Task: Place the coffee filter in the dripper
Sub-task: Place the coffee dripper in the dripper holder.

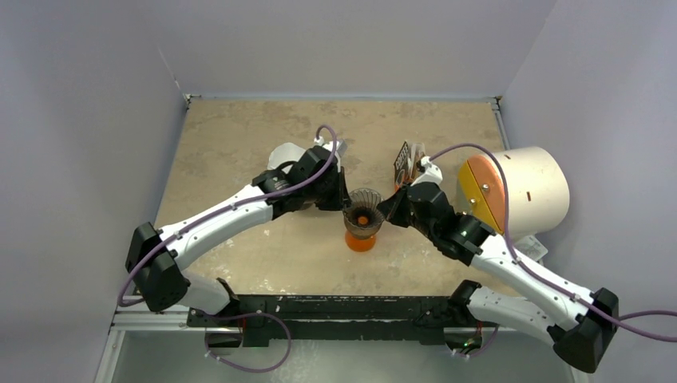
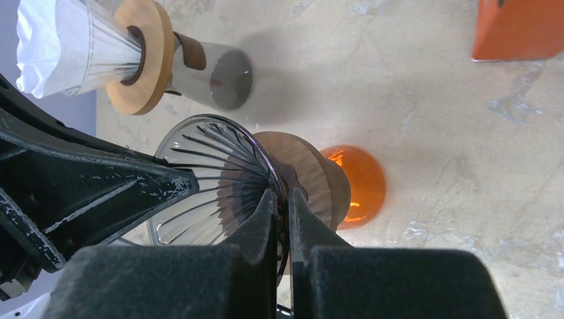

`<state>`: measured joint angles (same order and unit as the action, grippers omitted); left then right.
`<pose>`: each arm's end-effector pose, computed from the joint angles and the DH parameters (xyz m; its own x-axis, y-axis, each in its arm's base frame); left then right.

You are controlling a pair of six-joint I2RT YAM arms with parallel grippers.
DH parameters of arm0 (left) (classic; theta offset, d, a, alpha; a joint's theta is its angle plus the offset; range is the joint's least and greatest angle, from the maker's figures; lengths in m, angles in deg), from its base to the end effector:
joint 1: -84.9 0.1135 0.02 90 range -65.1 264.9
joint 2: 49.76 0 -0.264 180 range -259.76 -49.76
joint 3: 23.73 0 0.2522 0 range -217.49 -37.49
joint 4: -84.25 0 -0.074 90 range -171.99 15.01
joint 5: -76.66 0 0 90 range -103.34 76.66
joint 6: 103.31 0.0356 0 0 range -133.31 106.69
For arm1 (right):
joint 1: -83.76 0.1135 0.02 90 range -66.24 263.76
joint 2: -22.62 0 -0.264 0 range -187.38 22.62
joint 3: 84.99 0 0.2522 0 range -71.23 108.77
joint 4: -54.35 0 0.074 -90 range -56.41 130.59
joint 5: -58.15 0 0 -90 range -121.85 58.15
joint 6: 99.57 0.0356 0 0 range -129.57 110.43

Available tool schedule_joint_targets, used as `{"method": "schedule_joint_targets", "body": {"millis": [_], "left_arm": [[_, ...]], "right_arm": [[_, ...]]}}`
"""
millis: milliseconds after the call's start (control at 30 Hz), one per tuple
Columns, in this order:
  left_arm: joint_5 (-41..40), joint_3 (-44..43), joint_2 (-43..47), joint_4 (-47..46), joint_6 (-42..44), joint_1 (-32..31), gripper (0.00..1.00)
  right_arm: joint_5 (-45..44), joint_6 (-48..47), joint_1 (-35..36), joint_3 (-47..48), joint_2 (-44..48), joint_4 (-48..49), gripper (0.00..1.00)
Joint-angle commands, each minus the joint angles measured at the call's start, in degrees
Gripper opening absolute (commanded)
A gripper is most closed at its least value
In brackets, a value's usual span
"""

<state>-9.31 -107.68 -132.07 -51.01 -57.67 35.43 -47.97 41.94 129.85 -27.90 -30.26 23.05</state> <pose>0.2039 -0.2424 0.3075 -0.8709 -0.0547 -0.4885 0.2555 0.7987 -0.5448 0.1517 0.1434 0.2932 -0.6041 0.4567 -0.6531 -0.0769 0.7823 0.6182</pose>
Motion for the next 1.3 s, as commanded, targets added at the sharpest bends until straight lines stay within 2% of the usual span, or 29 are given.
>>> {"method": "schedule_joint_targets", "body": {"millis": [0, 367, 700, 900, 1267], "left_arm": [[2.43, 3.38, 0.83, 6.07, 3.66, -2.28, 0.0], [3.6, 10.0, 10.36, 6.94, 2.29, 1.33, 0.0], [4.48, 9.85, 12.35, 8.01, 2.42, 1.42, 0.06], [4.79, 8.66, 12.73, 8.72, 2.85, 1.48, 0.14], [5.24, 5.9, 13.13, 10.43, 3.57, 1.45, 0.22]], "right_arm": [[8.54, -2.2, 1.02, -1.3, -8.79, -3.57, 0.0], [11.11, -2.94, 4.12, 3.69, -17.16, 1.02, 0.0], [9.14, -2.99, 4.63, 6.6, -17.45, -0.79, 0.0], [9.76, -2.84, 4.63, 7.65, -16.93, -1.14, 0.06], [10.64, -2.94, 4.63, 11.03, -15.94, -2.3, 0.18]]}}
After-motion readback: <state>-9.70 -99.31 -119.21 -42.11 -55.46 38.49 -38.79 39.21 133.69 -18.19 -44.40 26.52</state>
